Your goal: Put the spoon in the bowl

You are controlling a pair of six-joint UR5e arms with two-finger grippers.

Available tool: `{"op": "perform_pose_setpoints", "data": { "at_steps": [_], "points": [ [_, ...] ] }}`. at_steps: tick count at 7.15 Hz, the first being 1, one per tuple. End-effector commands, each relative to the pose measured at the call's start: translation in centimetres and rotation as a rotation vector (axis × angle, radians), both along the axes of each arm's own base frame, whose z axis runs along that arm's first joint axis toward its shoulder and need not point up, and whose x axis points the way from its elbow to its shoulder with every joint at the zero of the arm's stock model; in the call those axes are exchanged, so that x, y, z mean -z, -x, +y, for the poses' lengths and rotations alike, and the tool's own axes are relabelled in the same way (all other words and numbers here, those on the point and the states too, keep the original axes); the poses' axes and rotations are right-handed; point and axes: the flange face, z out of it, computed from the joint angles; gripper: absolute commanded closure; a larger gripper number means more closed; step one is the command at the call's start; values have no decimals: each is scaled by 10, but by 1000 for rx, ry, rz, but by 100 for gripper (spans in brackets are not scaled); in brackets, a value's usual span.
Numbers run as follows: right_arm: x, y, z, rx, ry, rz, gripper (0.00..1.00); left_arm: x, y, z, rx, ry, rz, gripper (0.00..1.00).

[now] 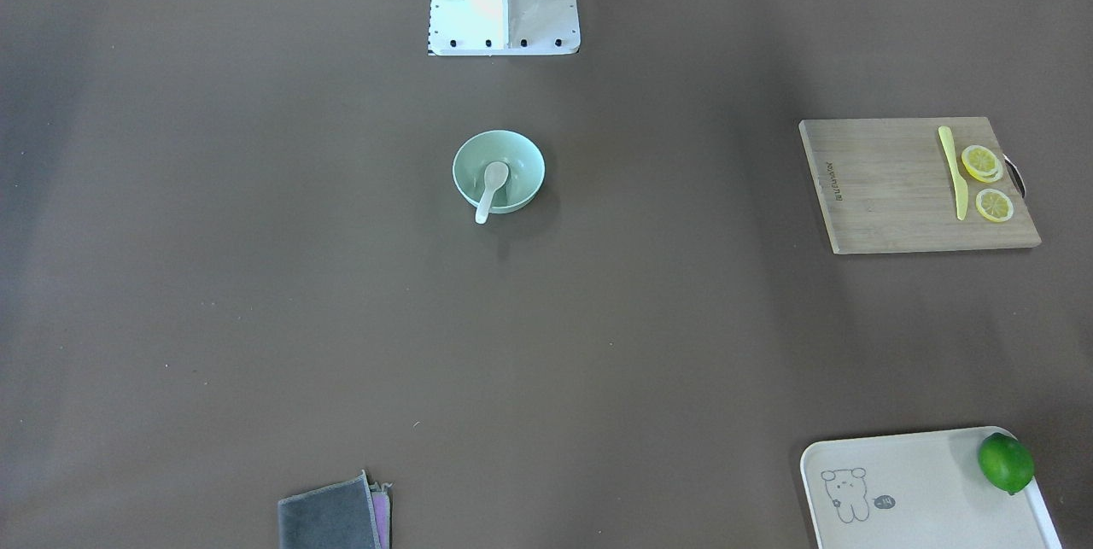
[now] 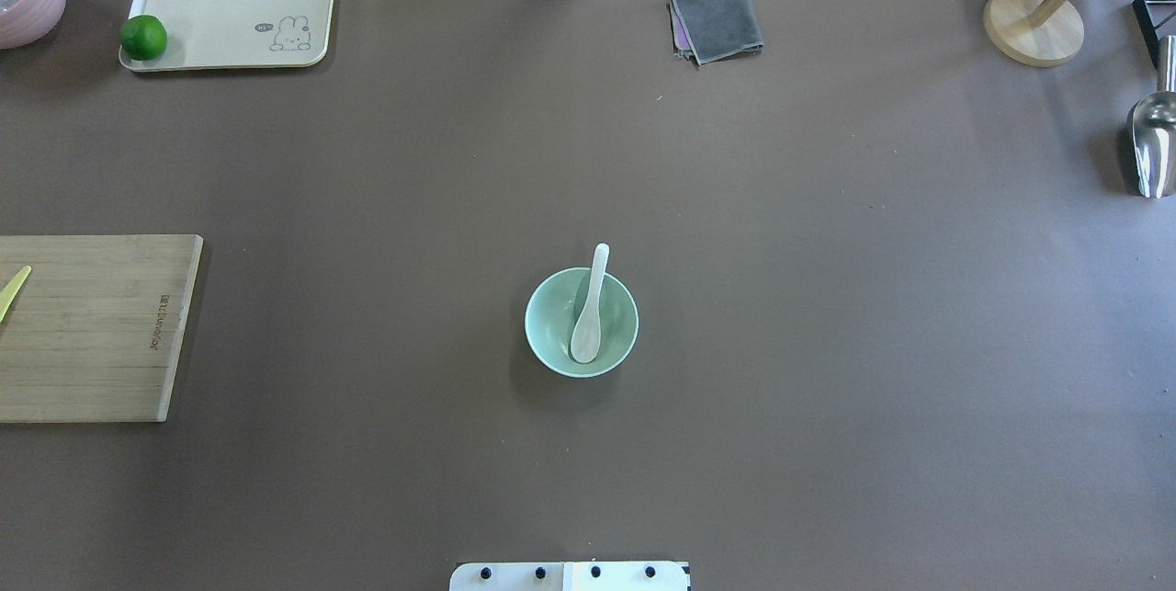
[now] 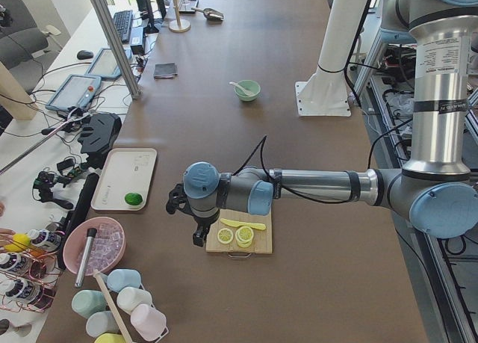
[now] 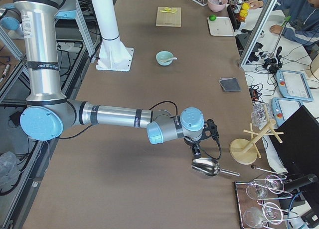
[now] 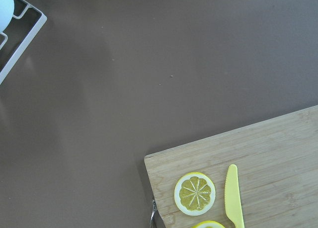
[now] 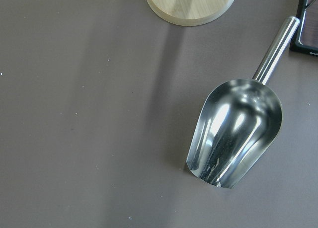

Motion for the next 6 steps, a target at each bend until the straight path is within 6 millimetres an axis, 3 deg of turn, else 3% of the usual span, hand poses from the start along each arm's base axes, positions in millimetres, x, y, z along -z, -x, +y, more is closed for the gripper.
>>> {"op": "perform_pose_setpoints", "data": {
  "at_steps": [1, 6],
  "points": [
    [-4, 0, 2, -2, 12, -3, 0, 4, 2, -4, 4, -18, -28, 2],
    [1, 1, -3, 0, -14, -5, 0, 19, 3, -1, 3, -45, -19, 2]
  ]
}}
